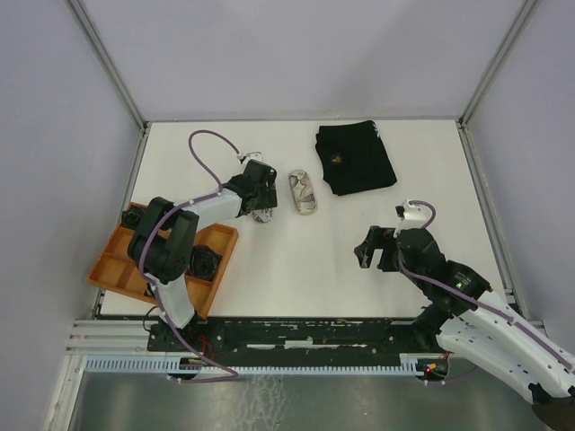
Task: Organize the sunglasses
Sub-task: Place the sunglasses case at the center of the board, then reset both arms
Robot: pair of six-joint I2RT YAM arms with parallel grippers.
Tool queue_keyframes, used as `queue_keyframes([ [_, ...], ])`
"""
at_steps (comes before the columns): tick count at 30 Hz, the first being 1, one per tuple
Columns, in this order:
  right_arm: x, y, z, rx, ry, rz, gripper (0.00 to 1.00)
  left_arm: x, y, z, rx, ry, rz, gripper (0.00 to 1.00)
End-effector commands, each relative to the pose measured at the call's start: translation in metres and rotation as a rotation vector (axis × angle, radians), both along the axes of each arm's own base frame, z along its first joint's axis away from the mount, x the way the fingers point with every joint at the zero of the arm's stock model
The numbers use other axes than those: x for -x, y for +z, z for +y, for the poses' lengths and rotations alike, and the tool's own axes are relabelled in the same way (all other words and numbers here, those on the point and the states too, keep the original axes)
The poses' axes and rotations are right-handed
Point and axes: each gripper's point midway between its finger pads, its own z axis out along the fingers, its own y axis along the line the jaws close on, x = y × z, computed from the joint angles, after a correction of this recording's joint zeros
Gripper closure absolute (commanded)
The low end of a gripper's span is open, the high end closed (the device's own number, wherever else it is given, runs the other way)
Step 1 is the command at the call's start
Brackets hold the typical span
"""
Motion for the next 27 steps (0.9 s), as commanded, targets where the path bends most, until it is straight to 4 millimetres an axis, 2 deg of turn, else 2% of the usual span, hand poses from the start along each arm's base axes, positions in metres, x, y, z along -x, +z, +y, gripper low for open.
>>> queue_keyframes([
  [1,-0.005,0.026,0.001,-0.031,-0.003,-0.061,0.01,-0.015,0.028,-0.001,0.029,0.013,-0.09,0.18],
  [3,-0.004,0.026,0.001,-0.032,-0.002,-0.061,0.01,-0.014,0.03,-0.001,0.029,0.012,-0.092,0.13],
  [7,-0.005,0.029,0.0,-0.034,-0.003,-0.067,0.01,-0.014,0.034,0.0,0.029,0.015,-0.098,0.1],
  [11,-0.007,0.036,-0.004,-0.021,-0.016,-0.085,0.01,-0.014,0.054,0.001,0.046,0.02,-0.129,0.06],
  [14,-0.01,0.049,-0.01,0.009,-0.028,-0.119,0.01,-0.012,0.087,0.001,0.084,0.02,-0.189,0.01],
  [19,-0.016,0.076,-0.023,0.053,-0.054,-0.205,0.01,0.003,0.15,-0.004,0.181,-0.038,-0.288,0.01],
  [22,-0.018,0.097,-0.028,0.06,-0.053,-0.274,0.01,0.021,0.186,0.0,0.225,-0.059,-0.353,0.01],
  [27,-0.018,0.12,-0.042,0.067,-0.09,-0.341,0.01,0.06,0.228,0.021,0.255,-0.081,-0.451,0.01],
])
